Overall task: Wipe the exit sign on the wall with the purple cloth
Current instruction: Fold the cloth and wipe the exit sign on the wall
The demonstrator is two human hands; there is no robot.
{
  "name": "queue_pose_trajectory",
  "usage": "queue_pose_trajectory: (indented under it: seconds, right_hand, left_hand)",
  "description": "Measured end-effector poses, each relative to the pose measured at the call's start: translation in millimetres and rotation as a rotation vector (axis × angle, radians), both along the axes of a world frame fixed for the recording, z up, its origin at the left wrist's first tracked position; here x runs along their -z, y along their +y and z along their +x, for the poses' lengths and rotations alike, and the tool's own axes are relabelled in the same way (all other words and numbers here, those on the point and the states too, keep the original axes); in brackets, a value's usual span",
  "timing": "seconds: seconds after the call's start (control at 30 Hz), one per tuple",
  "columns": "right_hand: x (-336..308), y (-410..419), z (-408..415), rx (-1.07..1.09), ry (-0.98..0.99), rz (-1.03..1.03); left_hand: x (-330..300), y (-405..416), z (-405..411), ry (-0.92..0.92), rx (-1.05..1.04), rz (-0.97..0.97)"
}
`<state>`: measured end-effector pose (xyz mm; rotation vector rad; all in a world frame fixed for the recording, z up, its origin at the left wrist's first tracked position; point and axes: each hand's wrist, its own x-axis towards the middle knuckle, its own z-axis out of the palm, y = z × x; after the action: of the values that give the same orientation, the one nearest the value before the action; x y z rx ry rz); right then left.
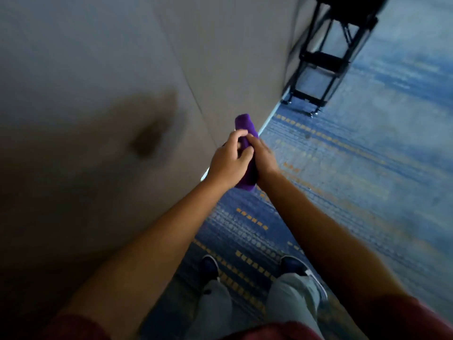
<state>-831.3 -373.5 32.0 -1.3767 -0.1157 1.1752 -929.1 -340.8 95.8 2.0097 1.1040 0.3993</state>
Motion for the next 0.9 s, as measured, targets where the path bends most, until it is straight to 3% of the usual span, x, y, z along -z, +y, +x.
queue_pose_trajectory:
  seconds: [0.13,0.3,0.33,0.37,0.4,0.47,0.6,0.77,0.9]
  right_hand:
    - [39.0,15.4,4.8,0.167,-0.164,-0.040]
    - [146.7,26.2,10.3,0.301,-0.252,-0.044]
    - [157.5,25.5,4.3,0.249,-0.246,-0.061]
    - [201.3,30.8,-2.7,0.222,-0.244,-0.050]
    - [245.6,34.3,-7.8,0.203,-0.261,0.000]
    - [267.8,37.3,-6.9,0.210,-0.238,0.016]
    - [318.2,44.0,-17.3,0.236,-0.187,0.099]
    - [372.1,72.5,-36.4,0.245,-0.125,0.205]
    - [409.5,101.2,-55.3,0.258,-0.156,0.286]
  left_hand:
    - [23.6,40.4,-23.7,0.048,0.186,0.391]
    - [114.1,94.0,-47.5,0.119,0.384,0.885]
    - [116.7,100.4,-53.2,0.283,0.397,0.875]
    - [159.0,108.1,-57.0,0.398,0.422,0.936]
    - [197.7,113.7,-60.1,0.493,0.428,0.985]
    - [207.7,127.6,-58.4,0.615,0.408,1.062]
    - [234.2,162.2,-71.2,0.594,0.305,1.292]
    - [282.5,173.5,-90.4,0.841,0.279,1.437]
    - [311.6,179.8,-96.9,0.862,0.243,1.533]
